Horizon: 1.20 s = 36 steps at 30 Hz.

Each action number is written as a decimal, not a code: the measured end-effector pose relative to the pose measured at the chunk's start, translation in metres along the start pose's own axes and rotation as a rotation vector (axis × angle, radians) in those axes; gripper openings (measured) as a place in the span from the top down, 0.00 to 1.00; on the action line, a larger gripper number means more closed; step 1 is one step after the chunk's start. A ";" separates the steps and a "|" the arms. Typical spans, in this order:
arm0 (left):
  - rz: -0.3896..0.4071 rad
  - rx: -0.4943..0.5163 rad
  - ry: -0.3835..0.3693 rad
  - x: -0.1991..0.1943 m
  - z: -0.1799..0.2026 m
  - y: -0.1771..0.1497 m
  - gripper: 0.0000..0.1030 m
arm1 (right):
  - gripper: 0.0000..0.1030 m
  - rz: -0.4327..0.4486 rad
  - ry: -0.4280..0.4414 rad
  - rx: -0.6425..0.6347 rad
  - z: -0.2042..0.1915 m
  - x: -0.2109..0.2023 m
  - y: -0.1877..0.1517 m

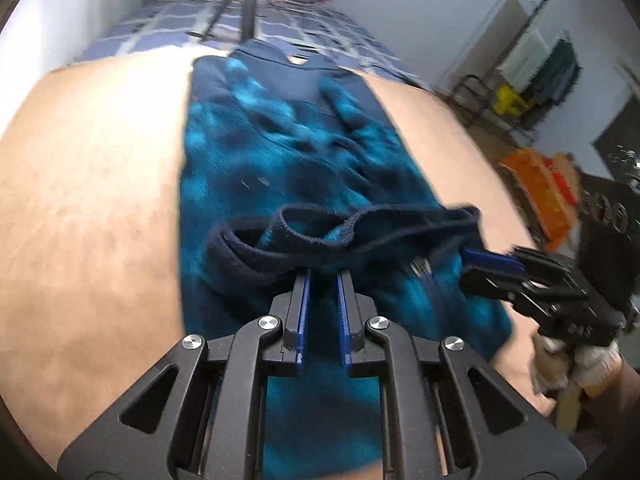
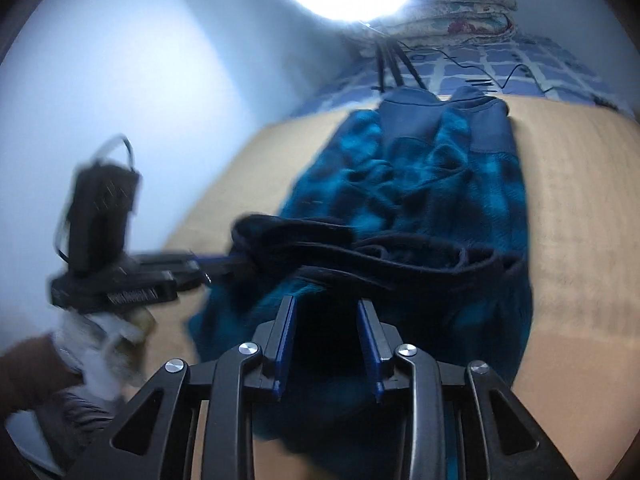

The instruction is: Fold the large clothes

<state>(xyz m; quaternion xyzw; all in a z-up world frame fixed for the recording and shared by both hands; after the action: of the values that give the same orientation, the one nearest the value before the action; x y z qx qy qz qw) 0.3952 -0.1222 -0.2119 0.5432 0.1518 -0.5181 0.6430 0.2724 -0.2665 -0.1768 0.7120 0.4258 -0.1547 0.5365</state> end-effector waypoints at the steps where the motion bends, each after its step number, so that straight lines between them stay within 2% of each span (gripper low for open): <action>1: -0.006 -0.043 0.008 0.009 -0.009 0.003 0.89 | 0.73 0.000 -0.026 0.010 0.008 0.008 0.003; 4: -0.061 -0.179 -0.021 0.039 -0.036 -0.003 0.90 | 0.77 -0.036 -0.048 0.076 0.031 0.028 0.002; 6: -0.037 -0.236 -0.060 0.041 -0.045 -0.007 0.91 | 0.77 -0.079 -0.048 0.097 0.038 0.041 -0.006; 10: -0.050 -0.188 -0.080 0.014 -0.045 -0.003 0.90 | 0.72 -0.061 -0.046 0.092 0.036 0.019 -0.003; 11: -0.049 -0.179 -0.085 0.000 -0.048 -0.006 0.86 | 0.66 -0.051 -0.045 0.093 0.036 0.013 -0.002; 12: -0.049 -0.178 -0.083 -0.010 -0.051 -0.009 0.64 | 0.52 -0.031 -0.036 0.098 0.037 -0.003 -0.004; 13: -0.043 -0.179 -0.092 -0.022 -0.055 -0.015 0.46 | 0.45 -0.014 -0.034 0.105 0.039 -0.017 -0.007; 14: -0.038 -0.182 -0.094 -0.031 -0.059 -0.020 0.43 | 0.38 -0.004 -0.032 0.109 0.042 -0.027 -0.011; 18: -0.086 -0.283 -0.138 -0.046 -0.078 -0.049 0.43 | 0.39 -0.015 -0.040 0.186 0.065 -0.063 -0.049; 20: -0.114 -0.347 -0.164 -0.042 -0.085 -0.064 0.48 | 0.39 -0.033 -0.028 0.267 0.079 -0.064 -0.067; 23: -0.166 -0.342 -0.174 -0.037 -0.081 -0.077 0.64 | 0.45 -0.058 0.031 0.354 0.085 -0.055 -0.089; 24: -0.163 -0.336 -0.177 -0.039 -0.080 -0.077 0.73 | 0.50 -0.069 0.046 0.356 0.084 -0.052 -0.094; 25: -0.151 -0.324 -0.180 -0.042 -0.077 -0.076 0.87 | 0.55 -0.081 0.058 0.351 0.081 -0.049 -0.098; 26: -0.139 -0.309 -0.179 -0.045 -0.074 -0.074 0.90 | 0.65 -0.081 0.067 0.344 0.077 -0.047 -0.100; 27: -0.121 -0.297 -0.165 -0.050 -0.071 -0.072 0.91 | 0.83 -0.076 0.071 0.330 0.073 -0.048 -0.099; 28: -0.097 -0.292 -0.150 -0.056 -0.070 -0.071 0.92 | 0.84 -0.075 0.080 0.315 0.068 -0.051 -0.096; 30: -0.093 -0.266 -0.112 -0.057 -0.068 -0.077 0.92 | 0.92 -0.068 0.031 0.252 0.061 -0.055 -0.090; 33: -0.139 -0.273 -0.059 -0.039 -0.077 -0.094 0.93 | 0.93 -0.144 -0.048 0.239 0.065 -0.038 -0.102; 36: -0.128 -0.242 -0.041 -0.041 -0.073 -0.090 0.93 | 0.93 -0.167 -0.089 0.190 0.057 -0.033 -0.104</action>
<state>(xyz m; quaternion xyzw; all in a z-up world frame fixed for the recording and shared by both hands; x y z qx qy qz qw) 0.3300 -0.0272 -0.2564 0.4403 0.2342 -0.5470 0.6723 0.1864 -0.3259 -0.2420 0.7140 0.4428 -0.2700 0.4703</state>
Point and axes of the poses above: each gripper's, at about its wrist camera, not at the fingertips, and x roughly the way its jaws point, z to its right, y to its top, the point moved 5 cm from there along x, roughly the way its jaws point, and after that the axes turned 3 degrees about z, right-handed, at the moved point
